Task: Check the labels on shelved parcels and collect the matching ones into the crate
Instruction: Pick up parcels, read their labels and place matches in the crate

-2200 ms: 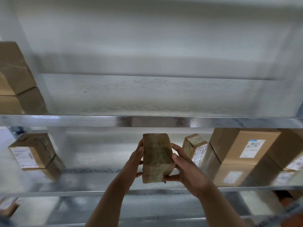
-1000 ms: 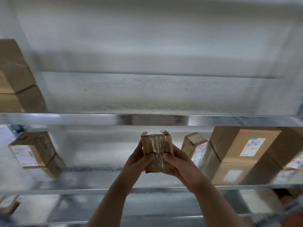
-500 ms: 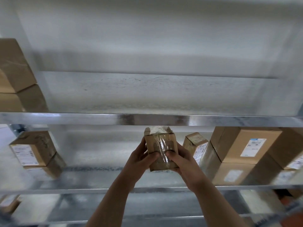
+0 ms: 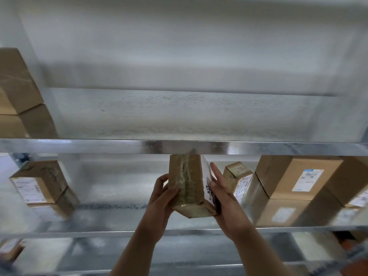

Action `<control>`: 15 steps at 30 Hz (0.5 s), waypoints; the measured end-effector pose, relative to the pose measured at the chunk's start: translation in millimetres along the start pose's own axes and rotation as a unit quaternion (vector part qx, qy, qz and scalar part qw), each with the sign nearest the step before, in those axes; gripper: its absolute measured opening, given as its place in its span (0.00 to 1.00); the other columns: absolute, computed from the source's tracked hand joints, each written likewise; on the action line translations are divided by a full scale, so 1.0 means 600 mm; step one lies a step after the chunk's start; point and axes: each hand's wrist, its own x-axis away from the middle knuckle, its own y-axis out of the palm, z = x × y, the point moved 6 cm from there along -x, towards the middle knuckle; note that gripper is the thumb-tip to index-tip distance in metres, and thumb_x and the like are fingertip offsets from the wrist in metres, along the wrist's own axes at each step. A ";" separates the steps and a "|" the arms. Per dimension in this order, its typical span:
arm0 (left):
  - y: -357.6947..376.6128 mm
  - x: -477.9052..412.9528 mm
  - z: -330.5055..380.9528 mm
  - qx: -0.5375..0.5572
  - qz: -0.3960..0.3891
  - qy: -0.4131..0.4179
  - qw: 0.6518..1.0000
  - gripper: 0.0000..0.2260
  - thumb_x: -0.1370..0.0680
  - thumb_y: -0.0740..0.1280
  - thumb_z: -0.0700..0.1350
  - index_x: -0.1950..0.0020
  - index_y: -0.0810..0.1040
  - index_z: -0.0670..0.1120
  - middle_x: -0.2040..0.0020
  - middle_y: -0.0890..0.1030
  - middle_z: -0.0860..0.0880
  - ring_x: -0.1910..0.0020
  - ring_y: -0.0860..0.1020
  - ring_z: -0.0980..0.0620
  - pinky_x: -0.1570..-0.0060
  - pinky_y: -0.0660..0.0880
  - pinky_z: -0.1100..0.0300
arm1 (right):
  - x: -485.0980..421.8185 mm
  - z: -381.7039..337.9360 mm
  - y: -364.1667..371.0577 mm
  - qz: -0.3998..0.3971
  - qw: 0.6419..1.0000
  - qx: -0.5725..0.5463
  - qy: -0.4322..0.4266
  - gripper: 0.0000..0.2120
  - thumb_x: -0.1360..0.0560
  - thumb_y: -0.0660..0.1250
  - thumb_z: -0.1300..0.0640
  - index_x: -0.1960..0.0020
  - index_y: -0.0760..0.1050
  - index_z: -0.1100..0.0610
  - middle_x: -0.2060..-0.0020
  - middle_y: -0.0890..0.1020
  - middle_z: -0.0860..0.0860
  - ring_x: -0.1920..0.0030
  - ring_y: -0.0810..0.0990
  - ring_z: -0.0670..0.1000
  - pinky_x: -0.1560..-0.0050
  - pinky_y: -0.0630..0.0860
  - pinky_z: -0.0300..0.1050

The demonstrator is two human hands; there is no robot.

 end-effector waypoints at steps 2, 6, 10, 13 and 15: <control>0.003 0.002 0.003 0.009 -0.010 0.015 1.000 0.22 0.25 0.69 0.43 0.32 0.72 0.42 0.41 0.82 0.36 0.45 0.83 0.39 0.51 0.83 0.49 | 0.000 0.008 -0.010 0.023 0.999 -0.034 0.011 0.32 0.23 0.68 0.53 0.21 0.65 0.35 0.29 0.80 0.49 0.31 0.81 0.57 0.38 0.81 0.61; 0.004 0.006 0.003 0.018 -0.022 0.032 0.999 0.20 0.24 0.68 0.40 0.32 0.72 0.46 0.40 0.81 0.36 0.45 0.83 0.39 0.52 0.83 0.48 | 0.001 0.016 -0.019 0.037 0.997 -0.051 0.036 0.28 0.20 0.68 0.54 0.21 0.68 0.45 0.33 0.82 0.59 0.34 0.82 0.63 0.40 0.81 0.63; -0.009 0.007 -0.001 0.024 -0.011 0.032 0.999 0.31 0.24 0.63 0.35 0.24 0.69 0.59 0.36 0.80 0.40 0.41 0.82 0.36 0.49 0.82 0.37 | 0.003 0.018 -0.021 0.028 0.999 -0.020 0.025 0.20 0.18 0.65 0.50 0.27 0.75 0.49 0.35 0.82 0.63 0.37 0.83 0.65 0.42 0.81 0.64; -0.011 0.006 -0.004 0.016 -0.005 0.012 1.000 0.36 0.23 0.51 0.26 0.26 0.73 0.59 0.32 0.80 0.44 0.37 0.81 0.36 0.52 0.83 0.38 | 0.005 0.013 -0.028 0.056 0.998 0.007 0.008 0.18 0.15 0.61 0.48 0.27 0.74 0.50 0.36 0.83 0.61 0.38 0.84 0.64 0.42 0.81 0.65; -0.010 0.005 -0.007 0.022 0.019 -0.001 1.000 0.32 0.19 0.50 0.29 0.29 0.77 0.60 0.31 0.80 0.44 0.37 0.80 0.32 0.49 0.81 0.32 | 0.007 0.005 -0.026 0.077 0.997 0.028 -0.011 0.18 0.18 0.60 0.46 0.30 0.75 0.48 0.39 0.85 0.59 0.40 0.85 0.62 0.45 0.83 0.64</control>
